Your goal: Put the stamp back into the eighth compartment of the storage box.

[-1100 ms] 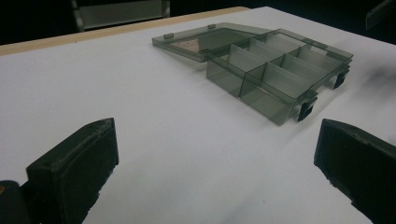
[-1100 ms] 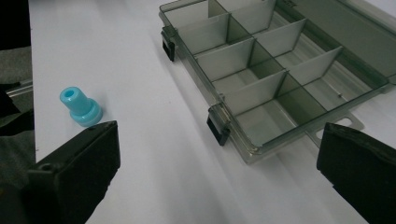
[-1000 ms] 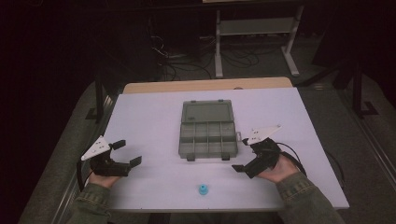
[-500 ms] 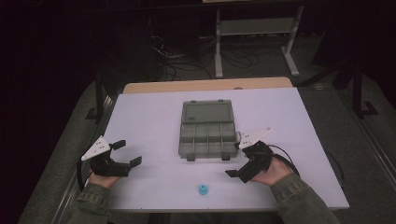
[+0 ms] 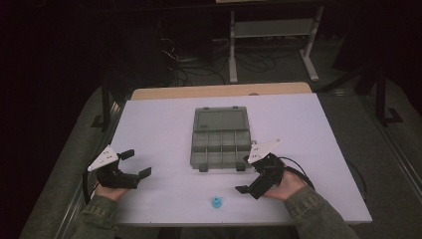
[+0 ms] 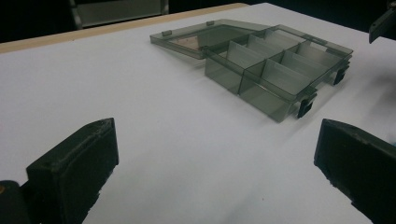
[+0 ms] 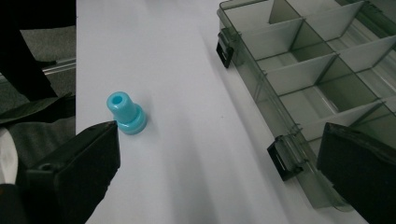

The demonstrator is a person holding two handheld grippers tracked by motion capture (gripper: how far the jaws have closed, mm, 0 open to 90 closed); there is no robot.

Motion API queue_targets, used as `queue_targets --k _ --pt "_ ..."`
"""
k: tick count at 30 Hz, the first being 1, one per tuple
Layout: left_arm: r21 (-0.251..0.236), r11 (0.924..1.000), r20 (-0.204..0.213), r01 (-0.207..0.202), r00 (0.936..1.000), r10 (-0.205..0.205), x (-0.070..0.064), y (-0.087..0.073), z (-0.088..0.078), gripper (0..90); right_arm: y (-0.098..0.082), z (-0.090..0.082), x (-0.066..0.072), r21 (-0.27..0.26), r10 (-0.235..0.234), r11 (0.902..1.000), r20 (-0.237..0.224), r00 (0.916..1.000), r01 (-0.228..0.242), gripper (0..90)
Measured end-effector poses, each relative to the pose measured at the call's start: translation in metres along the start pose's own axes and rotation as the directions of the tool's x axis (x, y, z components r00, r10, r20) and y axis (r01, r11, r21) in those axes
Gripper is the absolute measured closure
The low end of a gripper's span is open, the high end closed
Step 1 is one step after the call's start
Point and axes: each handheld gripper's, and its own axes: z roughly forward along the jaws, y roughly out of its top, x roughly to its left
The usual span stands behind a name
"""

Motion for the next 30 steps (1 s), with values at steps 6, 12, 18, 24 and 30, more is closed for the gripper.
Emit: queue_targets --k 6,12,18,24,30 --pt "-0.002 1.0 0.0 -0.001 1.0 0.001 0.0 0.0 0.0 0.0 0.002 0.003 0.003 0.007 -0.009 0.9999 -0.016 0.9998 0.009 0.0" --pt "0.002 1.0 0.002 -0.003 1.0 0.003 0.0 0.0 0.0 0.0 0.005 0.007 0.007 0.015 -0.027 0.9995 -0.028 0.9993 0.027 0.0" --pt "0.002 1.0 0.003 -0.003 1.0 0.003 0.0 0.0 0.0 0.0 0.009 0.013 0.014 0.032 -0.05 0.9982 -0.048 0.9976 0.052 0.0" --pt "0.0 1.0 0.003 -0.004 1.0 0.004 0.0 0.001 0.0 0.0 0.011 0.02 0.019 0.051 -0.066 0.9963 -0.066 0.9956 0.069 0.0" --pt "-0.001 1.0 0.004 -0.006 1.0 0.006 0.0 0.001 0.0 0.0 0.012 0.024 0.021 0.062 -0.07 0.9953 -0.08 0.9944 0.075 0.0"
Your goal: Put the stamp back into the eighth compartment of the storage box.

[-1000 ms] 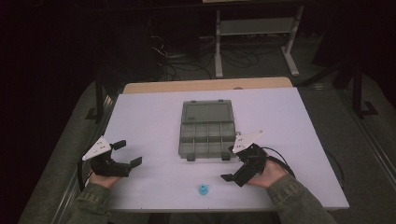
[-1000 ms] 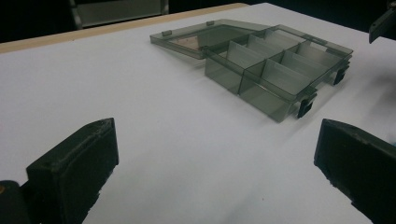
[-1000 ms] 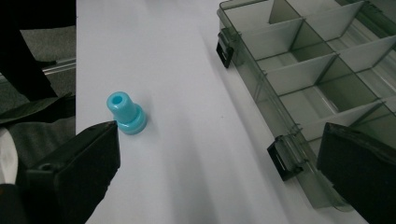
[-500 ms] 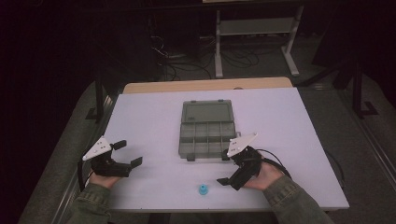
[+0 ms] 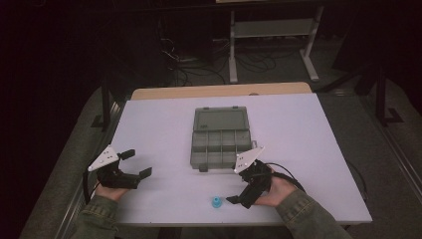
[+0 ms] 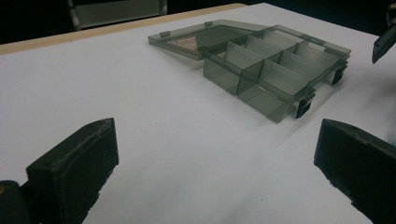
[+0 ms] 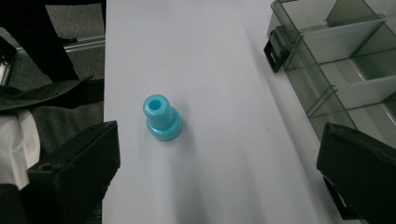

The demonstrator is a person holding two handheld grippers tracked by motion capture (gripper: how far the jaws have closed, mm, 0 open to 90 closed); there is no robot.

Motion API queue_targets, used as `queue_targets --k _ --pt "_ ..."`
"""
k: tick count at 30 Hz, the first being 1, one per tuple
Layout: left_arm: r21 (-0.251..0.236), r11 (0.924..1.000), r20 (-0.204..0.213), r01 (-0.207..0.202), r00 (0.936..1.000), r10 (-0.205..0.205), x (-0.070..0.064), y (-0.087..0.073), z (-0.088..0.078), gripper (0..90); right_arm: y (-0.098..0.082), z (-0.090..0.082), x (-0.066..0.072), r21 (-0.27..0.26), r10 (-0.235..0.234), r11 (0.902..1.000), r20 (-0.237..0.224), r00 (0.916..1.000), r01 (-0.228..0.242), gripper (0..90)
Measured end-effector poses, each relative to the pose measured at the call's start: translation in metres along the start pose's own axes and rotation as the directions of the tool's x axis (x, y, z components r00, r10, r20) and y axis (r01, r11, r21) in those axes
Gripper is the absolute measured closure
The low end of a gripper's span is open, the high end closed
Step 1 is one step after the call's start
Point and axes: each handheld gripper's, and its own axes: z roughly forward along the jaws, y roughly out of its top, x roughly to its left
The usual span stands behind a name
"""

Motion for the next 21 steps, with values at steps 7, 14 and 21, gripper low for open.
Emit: queue_targets --k 7,14,21 --pt "0.0 1.0 0.0 -0.002 1.0 0.002 0.0 0.0 0.0 0.0 0.004 0.009 0.006 0.019 -0.022 0.9996 -0.02 0.9995 0.023 0.0" --pt "-0.006 1.0 -0.002 -0.004 1.0 0.004 0.0 0.0 -0.001 0.0 0.008 0.018 0.013 0.037 -0.032 0.9988 -0.039 0.9987 0.034 0.0" --pt "-0.007 1.0 -0.001 -0.006 1.0 0.006 -0.001 0.0 -0.001 0.0 0.012 0.024 0.016 0.046 -0.035 0.9983 -0.042 0.9985 0.036 0.0"
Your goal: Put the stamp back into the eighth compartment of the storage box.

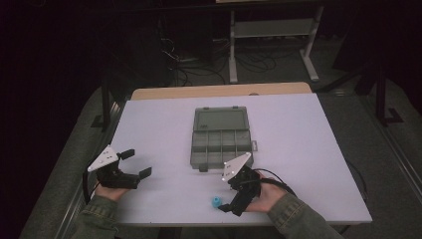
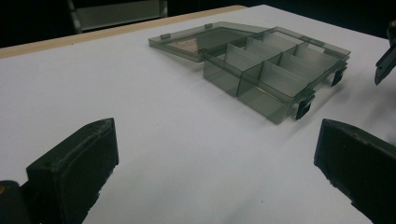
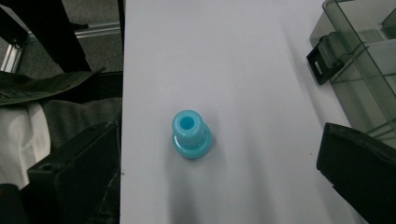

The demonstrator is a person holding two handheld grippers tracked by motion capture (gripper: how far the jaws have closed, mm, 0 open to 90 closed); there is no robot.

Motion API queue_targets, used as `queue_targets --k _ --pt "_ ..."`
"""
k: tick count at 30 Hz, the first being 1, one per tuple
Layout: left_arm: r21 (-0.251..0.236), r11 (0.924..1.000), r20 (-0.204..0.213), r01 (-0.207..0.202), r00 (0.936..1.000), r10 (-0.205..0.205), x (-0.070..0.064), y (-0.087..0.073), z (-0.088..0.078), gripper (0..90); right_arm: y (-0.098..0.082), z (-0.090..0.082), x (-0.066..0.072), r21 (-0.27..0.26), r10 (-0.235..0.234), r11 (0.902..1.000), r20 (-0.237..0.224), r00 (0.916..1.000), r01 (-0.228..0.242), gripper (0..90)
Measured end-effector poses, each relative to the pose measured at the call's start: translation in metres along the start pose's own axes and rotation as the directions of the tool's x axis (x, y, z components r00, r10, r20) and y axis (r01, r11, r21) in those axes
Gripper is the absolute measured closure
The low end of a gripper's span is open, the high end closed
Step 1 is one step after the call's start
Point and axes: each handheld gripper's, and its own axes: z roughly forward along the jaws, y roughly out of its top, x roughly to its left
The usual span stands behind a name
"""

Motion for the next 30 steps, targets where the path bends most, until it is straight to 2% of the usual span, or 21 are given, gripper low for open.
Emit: queue_targets --k 3,6,10,12,18,25,30 --pt "0.0 1.0 0.001 0.002 1.0 -0.002 0.0 0.0 0.0 0.0 0.001 0.002 0.0 0.002 -0.007 1.0 0.011 0.9999 0.007 0.0" --pt "0.002 1.0 0.002 0.001 1.0 -0.001 0.0 0.0 0.0 0.0 0.002 0.003 0.0 0.01 -0.007 0.9999 -0.014 0.9999 0.007 5.3" --pt "0.002 1.0 0.002 0.005 1.0 -0.005 0.0 0.0 0.0 0.0 0.003 0.006 0.001 0.02 -0.011 0.9997 -0.013 0.9999 0.011 8.4" --pt "0.003 1.0 0.002 0.007 1.0 -0.007 0.001 0.0 0.0 0.0 0.003 0.006 0.001 0.027 -0.008 0.9996 -0.02 0.9998 0.008 13.1" --pt "0.004 1.0 0.002 0.005 1.0 -0.006 0.001 -0.001 0.0 0.0 0.003 0.007 0.0 0.029 -0.007 0.9995 -0.018 0.9998 0.008 15.1" --pt "0.003 1.0 0.002 0.006 1.0 -0.006 0.001 -0.001 0.0 0.0 0.004 0.014 0.004 0.046 -0.015 0.9988 -0.032 0.9994 0.017 21.6" --pt "0.004 1.0 0.004 0.006 1.0 -0.006 0.001 -0.001 0.001 0.0 0.004 0.017 0.005 0.057 -0.018 0.9982 -0.024 0.9996 0.019 25.6"
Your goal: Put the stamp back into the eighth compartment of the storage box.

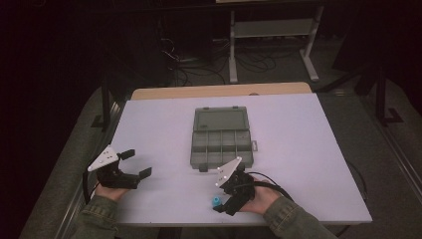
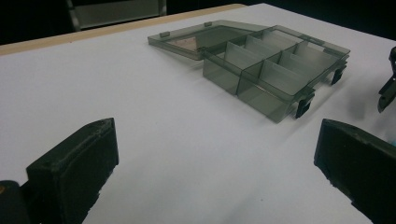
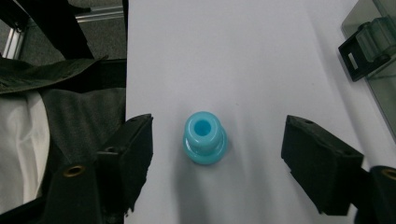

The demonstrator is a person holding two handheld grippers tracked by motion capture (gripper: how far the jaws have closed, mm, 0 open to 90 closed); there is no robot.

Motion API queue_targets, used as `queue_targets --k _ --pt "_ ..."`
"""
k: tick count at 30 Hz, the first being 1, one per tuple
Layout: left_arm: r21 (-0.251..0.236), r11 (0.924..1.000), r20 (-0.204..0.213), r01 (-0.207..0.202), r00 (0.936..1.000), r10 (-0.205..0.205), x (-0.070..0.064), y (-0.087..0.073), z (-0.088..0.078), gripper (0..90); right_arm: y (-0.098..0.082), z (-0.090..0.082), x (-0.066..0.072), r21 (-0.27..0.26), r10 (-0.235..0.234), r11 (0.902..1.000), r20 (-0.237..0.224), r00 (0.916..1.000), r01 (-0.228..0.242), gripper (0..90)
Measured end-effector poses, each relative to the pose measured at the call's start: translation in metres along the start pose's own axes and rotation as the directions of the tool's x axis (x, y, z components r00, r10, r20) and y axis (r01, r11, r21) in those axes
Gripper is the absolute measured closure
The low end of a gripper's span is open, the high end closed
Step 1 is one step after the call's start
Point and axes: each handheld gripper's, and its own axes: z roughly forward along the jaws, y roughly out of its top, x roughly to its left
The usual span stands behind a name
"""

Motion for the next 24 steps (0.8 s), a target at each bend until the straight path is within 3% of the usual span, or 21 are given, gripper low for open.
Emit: queue_targets --k 24 --pt "-0.002 1.0 0.0 0.002 1.0 -0.002 0.0004 0.0 -0.0002 0.0 0.0028 0.0001 0.0058 0.001 -0.049 0.9988 -0.014 0.9987 0.049 66.5"
